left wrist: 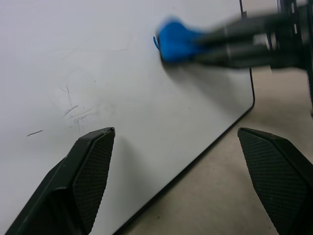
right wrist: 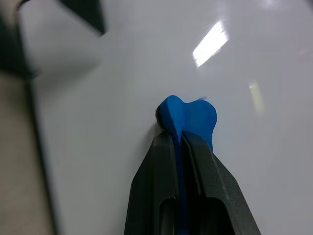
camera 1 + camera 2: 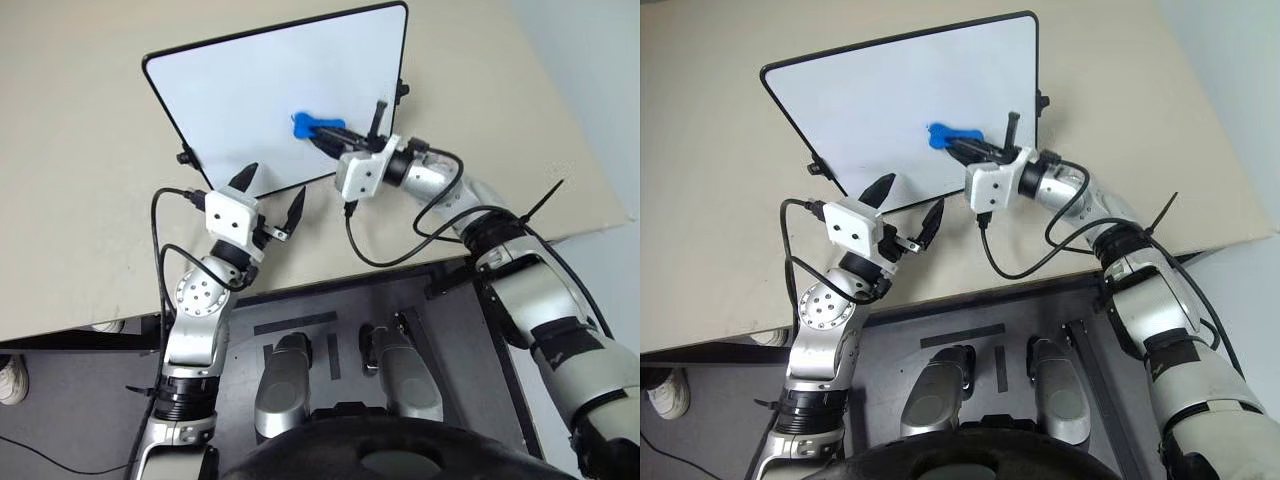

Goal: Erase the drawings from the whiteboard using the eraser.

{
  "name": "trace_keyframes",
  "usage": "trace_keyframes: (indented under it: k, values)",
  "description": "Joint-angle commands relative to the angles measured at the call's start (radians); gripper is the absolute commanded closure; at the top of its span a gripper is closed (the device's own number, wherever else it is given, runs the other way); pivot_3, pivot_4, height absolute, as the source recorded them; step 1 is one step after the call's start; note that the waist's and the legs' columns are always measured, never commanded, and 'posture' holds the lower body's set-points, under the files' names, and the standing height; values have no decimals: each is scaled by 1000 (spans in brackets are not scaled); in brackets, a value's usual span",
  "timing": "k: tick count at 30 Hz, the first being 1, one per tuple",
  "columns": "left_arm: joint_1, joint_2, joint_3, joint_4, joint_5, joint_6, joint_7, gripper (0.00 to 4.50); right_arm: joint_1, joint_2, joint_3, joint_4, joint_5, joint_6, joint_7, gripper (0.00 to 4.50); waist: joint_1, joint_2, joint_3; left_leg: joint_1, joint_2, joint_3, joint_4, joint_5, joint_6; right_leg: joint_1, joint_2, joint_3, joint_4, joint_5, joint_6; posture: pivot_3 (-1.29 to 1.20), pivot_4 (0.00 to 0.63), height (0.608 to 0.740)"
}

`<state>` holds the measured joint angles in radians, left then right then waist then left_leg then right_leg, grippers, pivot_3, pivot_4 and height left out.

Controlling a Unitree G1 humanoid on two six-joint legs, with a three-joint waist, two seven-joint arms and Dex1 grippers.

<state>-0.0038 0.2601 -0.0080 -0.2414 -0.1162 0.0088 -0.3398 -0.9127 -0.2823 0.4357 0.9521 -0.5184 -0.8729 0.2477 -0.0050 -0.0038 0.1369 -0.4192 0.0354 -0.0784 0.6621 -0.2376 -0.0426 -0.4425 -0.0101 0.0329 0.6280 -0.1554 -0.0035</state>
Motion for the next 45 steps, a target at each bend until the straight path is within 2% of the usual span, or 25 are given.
trace_keyframes:
  k: [1,10,17,30,36,40,43,45]
  values:
    - [-5,2,6,-51,2,-7,4,124,-7,2,6,9,-7,20,3,4481,0,0,0,0,0,0,0,0,0,0,0,0,0,1,0,0,150,740]
    - [9,0,0,-31,7,-33,-2,124,-57,1,-26,-56,-9,7,-59,4481,-1,0,0,0,0,0,0,1,2,-1,0,0,-1,3,0,0,150,740]
    - [3,3,8,8,1,-60,-10,124,-87,14,-34,-132,32,-8,-32,4481,-2,0,0,0,0,0,0,5,9,-4,1,0,-1,3,0,0,150,740]
    - [21,3,9,93,0,-158,-21,124,9,2,14,-40,-23,42,-29,4481,1,0,0,-1,0,0,0,4,7,-3,1,0,-2,2,0,0,150,740]
    - [18,3,8,114,2,-179,-27,124,27,-3,10,-60,-16,42,-5,4481,0,0,0,0,0,0,0,0,0,-4,1,0,-1,4,-1,0,150,740]
    - [27,8,15,115,0,-189,-28,124,104,-53,-19,-205,84,56,109,4481,3,0,0,0,0,0,0,0,0,-4,1,0,-1,4,0,0,150,740]
    - [37,11,24,119,-1,-199,-28,124,219,-127,-48,-420,236,149,264,4481,9,0,0,-1,0,1,2,5,8,-3,1,0,-2,2,2,0,150,740]
    - [33,18,29,86,-7,-168,-26,124,345,-213,-79,-622,365,285,379,4481,15,0,0,-2,0,2,2,4,9,-3,1,0,-3,0,3,0,150,740]
